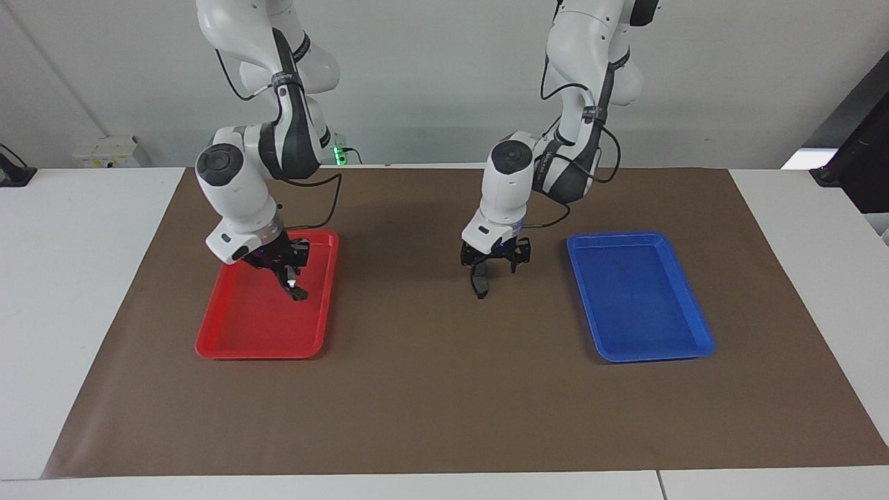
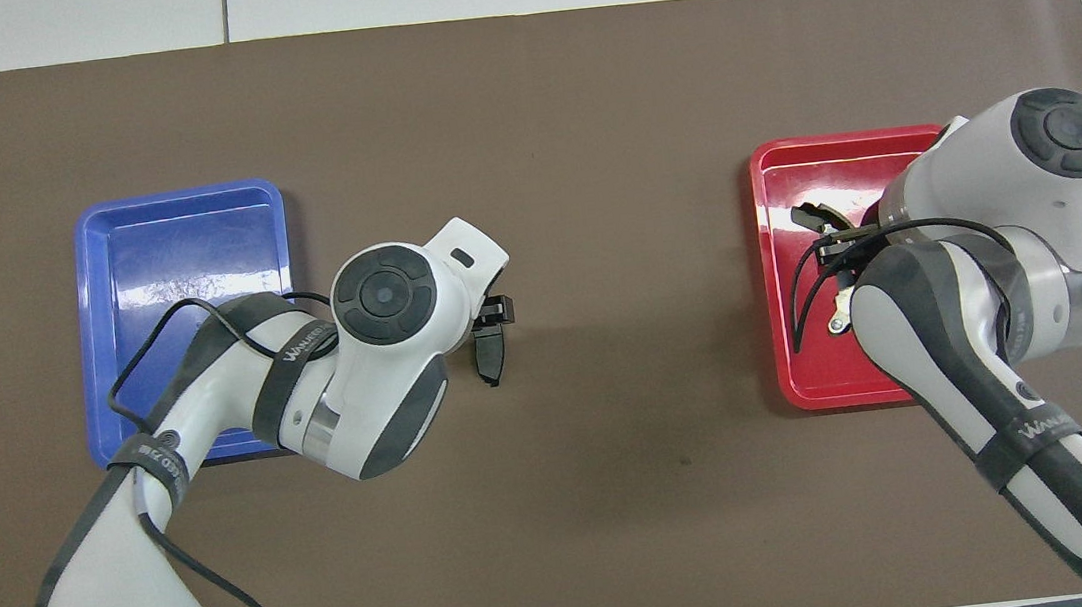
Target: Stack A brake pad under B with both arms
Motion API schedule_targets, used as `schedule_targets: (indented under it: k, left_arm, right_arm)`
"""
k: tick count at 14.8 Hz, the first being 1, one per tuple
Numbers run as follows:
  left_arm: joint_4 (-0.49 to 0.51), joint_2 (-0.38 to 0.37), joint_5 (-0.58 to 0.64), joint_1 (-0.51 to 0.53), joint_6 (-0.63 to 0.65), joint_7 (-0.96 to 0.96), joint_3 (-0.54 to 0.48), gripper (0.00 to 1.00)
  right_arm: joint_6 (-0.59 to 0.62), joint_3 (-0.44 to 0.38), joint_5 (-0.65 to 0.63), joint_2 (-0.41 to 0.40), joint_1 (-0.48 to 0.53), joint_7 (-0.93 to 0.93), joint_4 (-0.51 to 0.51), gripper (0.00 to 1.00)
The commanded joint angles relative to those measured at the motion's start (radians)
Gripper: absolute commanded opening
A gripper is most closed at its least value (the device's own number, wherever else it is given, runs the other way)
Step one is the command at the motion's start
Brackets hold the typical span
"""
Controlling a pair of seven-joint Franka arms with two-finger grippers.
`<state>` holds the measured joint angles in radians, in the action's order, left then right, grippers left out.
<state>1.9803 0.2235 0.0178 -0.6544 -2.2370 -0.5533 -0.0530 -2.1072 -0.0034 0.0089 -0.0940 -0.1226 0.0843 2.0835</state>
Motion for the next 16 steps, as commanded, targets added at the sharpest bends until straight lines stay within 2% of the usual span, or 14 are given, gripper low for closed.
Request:
schedule_targets:
  k: [1,6,7,9,12,16]
  left_arm:
    - [0.026,-0.117,0.014,0.103,0.138,0.111,0.002,0.98]
    - [0.019,-0.245,0.014,0.359,0.290,0.444,0.002,0.98]
    - [0.015,-0.269,0.014,0.412,0.309,0.499,0.001,0.98]
    - [-0.024,-0.292,0.013,0.496,0.347,0.555,0.001,0.98]
    - [-0.180,-0.273,0.007,0.551,0.501,0.630,-0.001,0.98]
    - [-0.392,-0.211,0.001,0.599,0.684,0.700,-0.004,0.99]
  right_arm:
    - [0.020,0.002,0.010,0.000,-0.084,0.086,-0.020,0.00]
    - [-0.063,0.003,0.013,-0.032,-0.279,0.280,-0.026,0.00]
    - [-0.075,0.005,0.013,-0.042,-0.310,0.316,-0.043,0.00]
    - [-0.065,0.003,0.013,-0.123,-0.389,0.420,-0.136,0.00]
    - [-0.056,0.003,0.013,-0.237,-0.478,0.566,-0.274,0.00]
    - [-0.103,0.005,0.013,-0.314,-0.537,0.669,-0.330,0.00]
